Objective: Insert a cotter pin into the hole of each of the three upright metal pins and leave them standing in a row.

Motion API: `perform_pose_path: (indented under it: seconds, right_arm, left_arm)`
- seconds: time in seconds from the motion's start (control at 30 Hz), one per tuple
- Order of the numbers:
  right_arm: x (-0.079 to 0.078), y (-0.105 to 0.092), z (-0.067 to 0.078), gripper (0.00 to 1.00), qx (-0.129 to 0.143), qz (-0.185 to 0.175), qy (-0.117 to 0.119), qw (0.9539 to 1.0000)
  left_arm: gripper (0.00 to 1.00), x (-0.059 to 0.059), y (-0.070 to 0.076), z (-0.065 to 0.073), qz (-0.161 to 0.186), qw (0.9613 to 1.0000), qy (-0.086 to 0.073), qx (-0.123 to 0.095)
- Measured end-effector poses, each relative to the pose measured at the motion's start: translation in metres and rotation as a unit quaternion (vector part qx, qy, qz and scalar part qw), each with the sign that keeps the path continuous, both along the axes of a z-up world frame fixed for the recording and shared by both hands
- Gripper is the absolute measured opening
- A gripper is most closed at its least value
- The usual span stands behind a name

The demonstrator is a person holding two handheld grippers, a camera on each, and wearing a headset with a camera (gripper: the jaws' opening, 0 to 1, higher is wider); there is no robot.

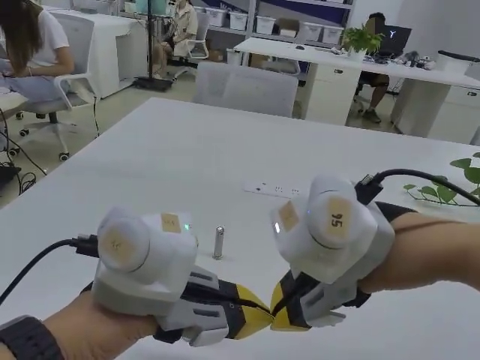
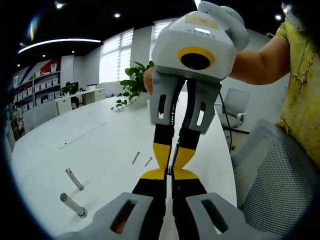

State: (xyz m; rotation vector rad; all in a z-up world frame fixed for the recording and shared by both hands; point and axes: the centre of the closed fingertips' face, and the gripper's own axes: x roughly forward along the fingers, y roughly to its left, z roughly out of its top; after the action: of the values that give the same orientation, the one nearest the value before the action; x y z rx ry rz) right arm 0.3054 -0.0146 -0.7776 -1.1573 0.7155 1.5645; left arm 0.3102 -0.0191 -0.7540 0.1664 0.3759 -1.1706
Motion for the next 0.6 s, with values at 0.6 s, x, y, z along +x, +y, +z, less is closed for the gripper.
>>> perform_pose_path:
  seconds: [0.6]
  right_arm:
    - [0.0002,0.0001,0.0022,0.03,-0.008,0.024,-0.026,0.9993]
  left_arm:
    - [0.01,-0.0007,0.0019,-0.0037,0.007,0.9995,0.029,-0.002]
